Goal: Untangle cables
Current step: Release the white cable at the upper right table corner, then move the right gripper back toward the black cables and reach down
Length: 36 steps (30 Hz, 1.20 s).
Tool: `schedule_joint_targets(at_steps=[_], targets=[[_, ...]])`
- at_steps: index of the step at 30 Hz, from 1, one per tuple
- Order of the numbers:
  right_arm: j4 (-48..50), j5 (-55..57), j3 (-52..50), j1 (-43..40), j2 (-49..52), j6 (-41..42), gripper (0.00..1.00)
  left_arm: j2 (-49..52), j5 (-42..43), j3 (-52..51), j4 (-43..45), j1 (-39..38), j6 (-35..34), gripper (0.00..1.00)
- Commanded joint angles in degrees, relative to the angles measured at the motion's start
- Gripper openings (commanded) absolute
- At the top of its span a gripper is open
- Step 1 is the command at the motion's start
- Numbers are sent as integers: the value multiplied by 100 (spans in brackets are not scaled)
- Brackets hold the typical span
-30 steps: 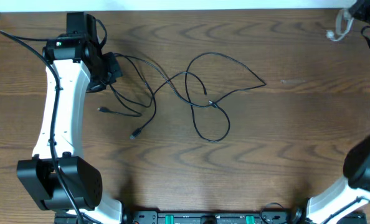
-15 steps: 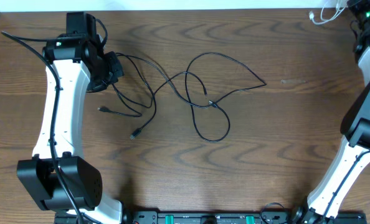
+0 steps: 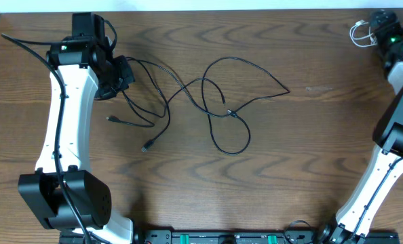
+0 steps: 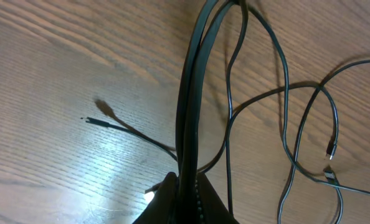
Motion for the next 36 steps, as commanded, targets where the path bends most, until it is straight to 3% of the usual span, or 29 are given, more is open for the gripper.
schedule_joint_targets(at_steps=[1, 13, 15, 19, 23, 30, 36], targets=[[-179, -326, 92, -177, -442, -461, 99, -44, 55, -46, 42, 13, 9, 7], [-2520, 459, 94, -111, -2103, -2229, 99, -42, 55, -46, 85, 13, 15, 7], [-2903, 125, 94, -68, -2332, -2463, 99, -46, 55, -44, 157, 13, 122, 7], [-3637, -1410, 94, 70, -2745, -3862, 99, -52, 57, 48, 214, 13, 315, 7], [-4402, -1545, 94, 319, -3053, -4336, 99, -109, 59, 131, 262, 13, 339, 7], [-5174, -1530, 94, 656, -3316, -4448, 99, -557, 361, 131, 535, 13, 682, 7], [-5602, -2380, 94, 968, -3397, -4457, 99, -1075, 964, 131, 682, 13, 682, 7]])
